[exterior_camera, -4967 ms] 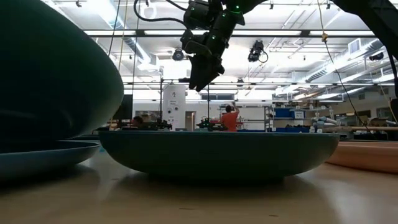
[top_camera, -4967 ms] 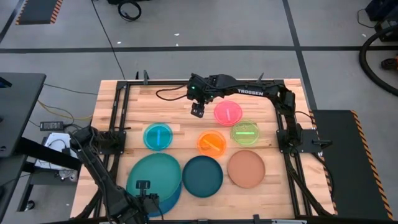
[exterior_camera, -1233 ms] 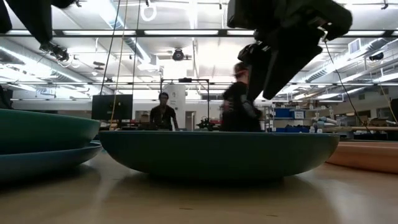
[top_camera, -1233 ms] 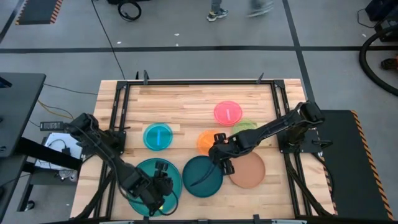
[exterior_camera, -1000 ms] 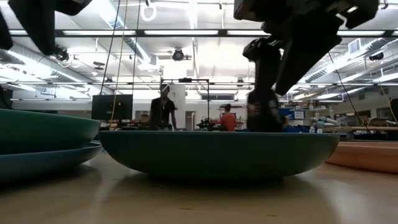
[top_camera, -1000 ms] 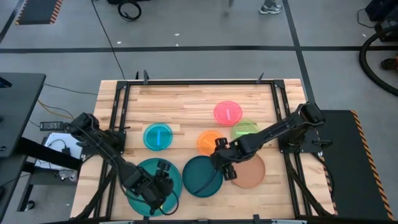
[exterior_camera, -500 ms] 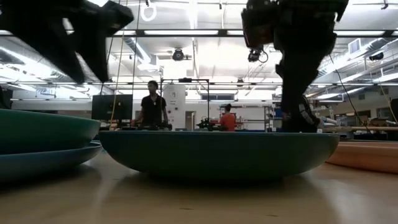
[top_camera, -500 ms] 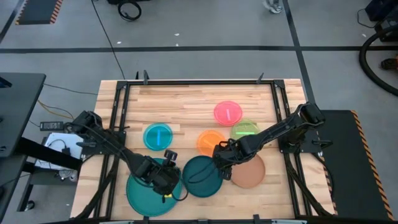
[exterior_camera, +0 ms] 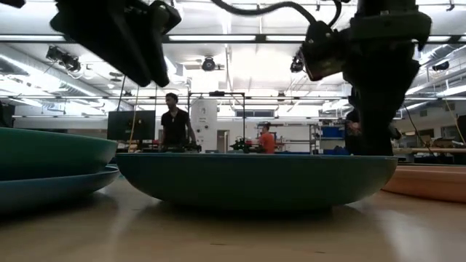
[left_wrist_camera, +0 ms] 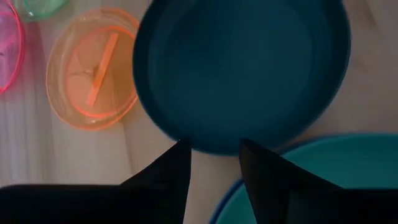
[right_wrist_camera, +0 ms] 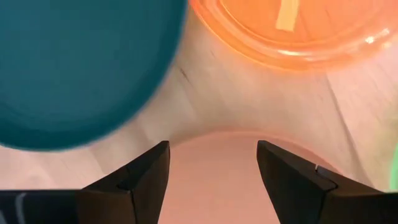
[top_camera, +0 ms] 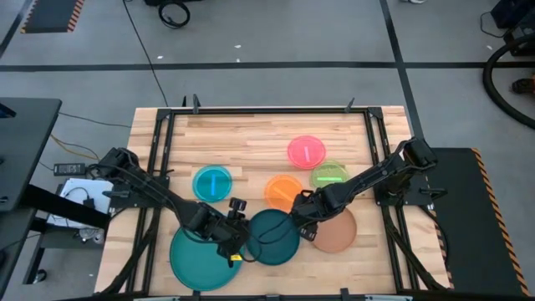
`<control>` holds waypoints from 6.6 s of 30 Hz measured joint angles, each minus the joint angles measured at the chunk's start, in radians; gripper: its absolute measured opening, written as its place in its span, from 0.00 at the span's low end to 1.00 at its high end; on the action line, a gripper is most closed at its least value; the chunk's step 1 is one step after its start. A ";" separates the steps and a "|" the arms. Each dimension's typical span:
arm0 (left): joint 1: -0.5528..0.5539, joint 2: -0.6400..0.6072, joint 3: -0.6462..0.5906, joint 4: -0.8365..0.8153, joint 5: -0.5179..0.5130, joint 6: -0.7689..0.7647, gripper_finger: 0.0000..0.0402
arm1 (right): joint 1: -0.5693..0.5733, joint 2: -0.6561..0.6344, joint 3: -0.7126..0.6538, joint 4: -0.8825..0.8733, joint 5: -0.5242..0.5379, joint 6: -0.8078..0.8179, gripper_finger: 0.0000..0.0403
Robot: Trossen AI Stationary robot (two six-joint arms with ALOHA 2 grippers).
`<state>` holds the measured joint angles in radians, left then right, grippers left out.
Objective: Stack plastic plates
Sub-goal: Stack the dark green plate on top of the green plate, then stack the orange plate on top of the dark green plate
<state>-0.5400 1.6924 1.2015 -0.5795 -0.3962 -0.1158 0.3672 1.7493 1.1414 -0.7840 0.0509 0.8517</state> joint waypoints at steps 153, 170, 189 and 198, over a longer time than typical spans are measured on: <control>-0.409 0.502 0.574 -0.767 0.180 -0.928 0.30 | 0.342 -0.061 -0.001 -0.238 0.287 0.088 0.49; -0.383 0.502 0.771 -0.766 0.023 -0.856 0.42 | 0.353 -0.061 -0.041 -0.225 0.214 0.071 0.49; -0.326 0.502 0.771 -0.662 0.003 -0.725 0.42 | 0.372 -0.285 -0.301 -0.211 0.199 0.274 0.49; -0.317 0.502 0.771 -0.660 0.004 -0.707 0.42 | 0.312 -0.476 -0.488 -0.110 0.149 0.360 0.49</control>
<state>-0.8572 2.1941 1.9720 -1.2395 -0.3921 -0.8225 0.6792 1.2731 0.6531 -0.8940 0.2004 1.2114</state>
